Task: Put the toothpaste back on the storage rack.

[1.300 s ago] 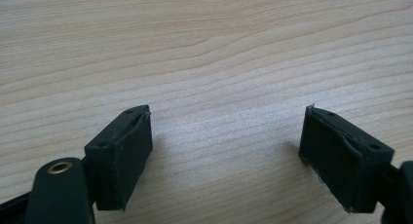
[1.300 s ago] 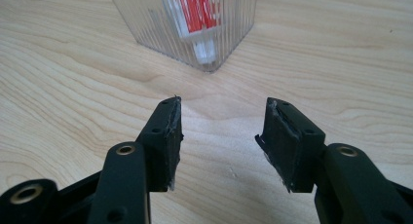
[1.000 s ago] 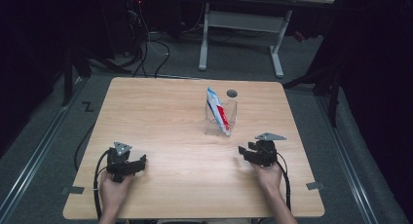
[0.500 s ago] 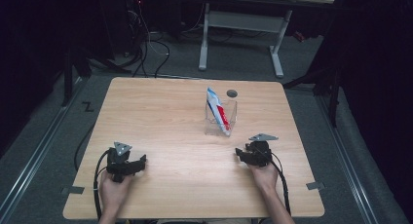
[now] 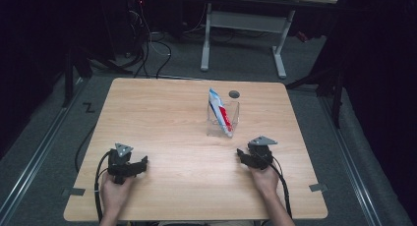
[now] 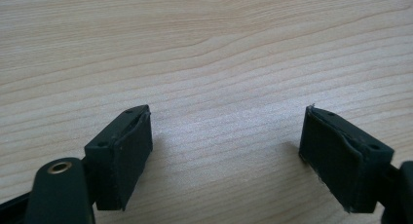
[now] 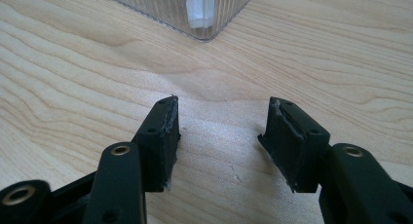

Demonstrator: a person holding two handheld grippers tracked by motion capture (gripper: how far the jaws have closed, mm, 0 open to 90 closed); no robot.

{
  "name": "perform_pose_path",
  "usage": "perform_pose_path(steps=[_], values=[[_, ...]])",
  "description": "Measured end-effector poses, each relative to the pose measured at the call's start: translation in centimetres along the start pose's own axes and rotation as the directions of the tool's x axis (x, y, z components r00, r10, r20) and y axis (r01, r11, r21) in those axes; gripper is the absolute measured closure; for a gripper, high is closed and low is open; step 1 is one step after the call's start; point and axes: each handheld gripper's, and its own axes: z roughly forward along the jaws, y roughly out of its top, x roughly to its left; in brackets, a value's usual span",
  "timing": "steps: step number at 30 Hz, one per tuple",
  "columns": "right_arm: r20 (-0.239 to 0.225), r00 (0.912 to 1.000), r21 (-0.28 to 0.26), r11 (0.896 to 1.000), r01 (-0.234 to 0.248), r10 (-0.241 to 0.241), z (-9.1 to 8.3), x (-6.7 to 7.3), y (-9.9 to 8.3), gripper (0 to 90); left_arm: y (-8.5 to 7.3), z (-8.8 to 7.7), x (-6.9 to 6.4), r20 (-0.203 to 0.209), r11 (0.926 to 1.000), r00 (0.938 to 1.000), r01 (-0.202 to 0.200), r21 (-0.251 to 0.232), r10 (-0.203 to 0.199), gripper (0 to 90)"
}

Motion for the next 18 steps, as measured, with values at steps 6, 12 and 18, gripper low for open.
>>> perform_pose_path(steps=[6,12,18], values=[[0.004,1.0,0.001,1.0,-0.002,0.002,0.0,0.0,0.0,45.6,0.0,0.0,0.0,0.0,1.0,1.0,0.0,0.0,0.0,20.0],[0.008,1.0,0.002,1.0,-0.006,0.006,0.01,-0.01,0.0,44.3,0.0,0.0,0.0,0.0,1.0,1.0,0.0,0.0,0.0,20.0],[0.007,1.0,0.002,1.0,-0.006,0.006,0.0,-0.01,0.0,44.2,0.0,0.0,-0.01,0.0,1.0,1.0,0.001,0.0,-0.001,20.0]])
